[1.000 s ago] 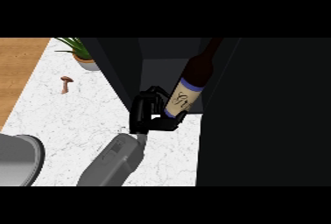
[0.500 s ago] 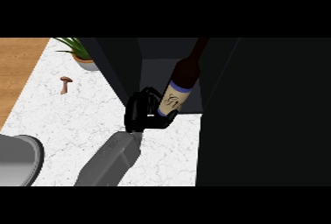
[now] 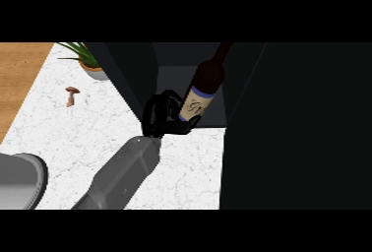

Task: Pick up the wine, place it into the cabinet and close the cabinet

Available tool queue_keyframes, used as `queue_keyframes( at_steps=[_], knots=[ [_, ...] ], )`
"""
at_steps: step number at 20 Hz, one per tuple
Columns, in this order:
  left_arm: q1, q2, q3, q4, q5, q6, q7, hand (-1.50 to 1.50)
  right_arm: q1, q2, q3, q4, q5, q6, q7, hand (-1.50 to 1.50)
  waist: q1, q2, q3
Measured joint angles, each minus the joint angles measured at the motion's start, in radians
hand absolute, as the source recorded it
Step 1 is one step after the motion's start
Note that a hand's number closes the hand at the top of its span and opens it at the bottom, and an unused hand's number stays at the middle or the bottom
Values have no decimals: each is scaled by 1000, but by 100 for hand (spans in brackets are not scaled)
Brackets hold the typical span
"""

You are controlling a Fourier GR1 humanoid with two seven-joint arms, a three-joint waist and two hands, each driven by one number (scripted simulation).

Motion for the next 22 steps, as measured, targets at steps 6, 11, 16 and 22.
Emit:
queue_keyframes(
  at_steps=[6, 11, 16, 22],
  knots=[
    [-81, 0, 10, 86, 52, -40, -7, 150, -18, -11, -17, 5, -22, 0, 17, -150, -2, 1, 0],
    [-130, 0, -2, 127, 108, -42, -8, 150, -23, -3, 12, 26, 4, -4, 1, -150, -10, 3, 0],
    [-193, -1, -19, 158, 153, -2, 13, 150, -15, -3, 12, 15, 1, -1, -5, -150, -16, 4, 0],
    [-253, -1, -2, 278, 156, -17, 34, 150, -53, -9, 1, 43, -9, 0, -6, -150, -22, 8, 0]
  ],
)
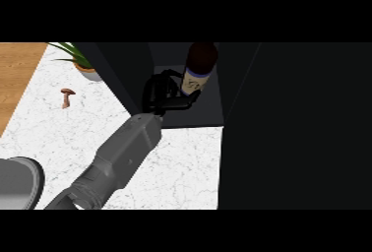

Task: Pick up the wine, place it into the cabinet and close the cabinet

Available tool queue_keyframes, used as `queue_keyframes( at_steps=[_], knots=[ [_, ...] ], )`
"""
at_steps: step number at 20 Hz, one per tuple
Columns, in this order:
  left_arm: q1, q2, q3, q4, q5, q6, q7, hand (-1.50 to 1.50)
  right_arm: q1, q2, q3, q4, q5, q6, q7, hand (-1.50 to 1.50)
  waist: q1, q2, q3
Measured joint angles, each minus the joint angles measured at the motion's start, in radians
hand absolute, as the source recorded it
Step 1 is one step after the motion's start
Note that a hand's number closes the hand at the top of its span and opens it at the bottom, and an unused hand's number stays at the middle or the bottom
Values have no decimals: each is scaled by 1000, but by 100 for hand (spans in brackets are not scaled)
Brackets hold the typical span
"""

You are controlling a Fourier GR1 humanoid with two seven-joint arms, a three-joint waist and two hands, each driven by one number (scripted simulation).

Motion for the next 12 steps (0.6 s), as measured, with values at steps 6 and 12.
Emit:
queue_keyframes(
  at_steps=[6, 12],
  knots=[
    [3, 0, 12, 48, 11, -17, -36, 150, 19, -5, 7, -31, -10, 5, 18, -150, -11, 3, -1],
    [1, -1, 43, 75, 29, -3, -109, 150, 8, -11, -1, -25, -14, 10, 14, -150, -12, 5, -1]
  ],
)
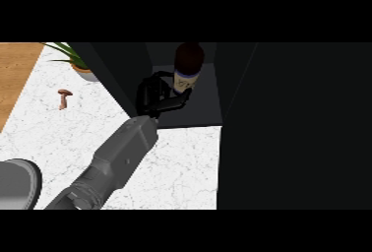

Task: Pick up the wine, place it into the cabinet and close the cabinet

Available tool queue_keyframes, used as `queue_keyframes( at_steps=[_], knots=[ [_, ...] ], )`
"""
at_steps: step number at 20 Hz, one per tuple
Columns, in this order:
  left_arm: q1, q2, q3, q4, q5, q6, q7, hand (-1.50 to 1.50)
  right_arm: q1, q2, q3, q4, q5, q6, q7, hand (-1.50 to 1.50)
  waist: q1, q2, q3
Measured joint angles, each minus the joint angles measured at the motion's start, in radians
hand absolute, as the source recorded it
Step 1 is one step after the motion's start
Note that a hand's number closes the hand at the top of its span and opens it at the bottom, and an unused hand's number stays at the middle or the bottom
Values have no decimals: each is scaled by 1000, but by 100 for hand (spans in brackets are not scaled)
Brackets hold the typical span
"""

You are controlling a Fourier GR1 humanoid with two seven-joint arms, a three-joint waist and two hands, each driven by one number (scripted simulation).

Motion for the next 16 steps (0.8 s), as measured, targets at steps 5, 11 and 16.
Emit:
queue_keyframes(
  at_steps=[5, 11, 16],
  knots=[
    [-3, -1, -2, 6, -24, -31, -62, -150, -12, 5, -1, 2, 18, -15, 0, -150, 2, 4, -5],
    [6, -2, -11, -19, -54, -76, -100, -150, 11, 5, 2, -4, 34, -9, -16, -150, 13, 6, -10],
    [31, -2, -34, -79, -76, -57, -91, -150, -4, -3, -13, -9, 24, -18, 10, -150, 30, 2, -12]
  ],
)
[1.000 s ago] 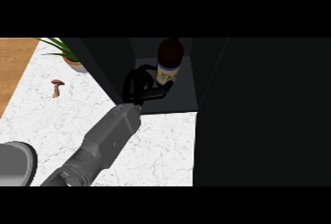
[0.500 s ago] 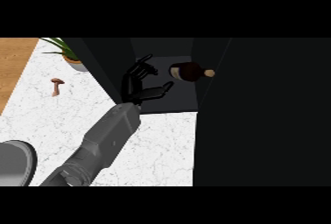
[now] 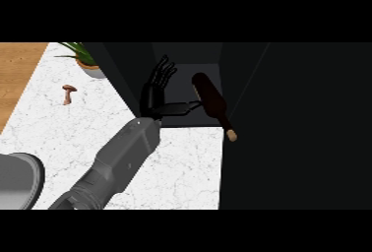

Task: Pick up the wine, place it into the cabinet and close the cabinet

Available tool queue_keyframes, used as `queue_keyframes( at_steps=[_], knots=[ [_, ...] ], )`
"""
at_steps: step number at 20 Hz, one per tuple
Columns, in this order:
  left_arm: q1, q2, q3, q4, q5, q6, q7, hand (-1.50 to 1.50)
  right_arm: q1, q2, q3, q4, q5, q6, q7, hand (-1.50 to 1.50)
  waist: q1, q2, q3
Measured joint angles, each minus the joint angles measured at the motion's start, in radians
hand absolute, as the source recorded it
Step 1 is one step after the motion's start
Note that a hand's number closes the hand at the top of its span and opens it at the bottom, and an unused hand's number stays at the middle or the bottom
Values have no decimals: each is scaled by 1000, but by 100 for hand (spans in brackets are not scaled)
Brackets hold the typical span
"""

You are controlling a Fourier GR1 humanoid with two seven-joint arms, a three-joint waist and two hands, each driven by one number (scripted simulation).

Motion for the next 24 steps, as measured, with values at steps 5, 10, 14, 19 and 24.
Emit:
queue_keyframes(
  at_steps=[5, 10, 14, 19, 24],
  knots=[
    [53, 3, -30, -110, -23, 34, 34, -150, 28, 4, 9, -16, 4, 2, 6, -150, 22, -12, 4],
    [157, 35, -93, -319, -67, 72, 103, -150, 15, -4, -5, -41, -9, -11, 42, -150, 48, -26, 9],
    [267, 110, -156, -552, -100, 89, 189, -150, 11, 3, 13, -62, 10, -27, 64, -150, 57, -31, 11],
    [423, 214, -207, -898, -139, 188, 286, -150, 2, 14, 26, -40, 26, -30, 48, -150, 58, -31, 13],
    [565, 322, -235, -1232, -181, 297, 392, -150, -6, 12, 41, -66, 30, -37, 77, -150, 50, -29, 14]
  ],
)
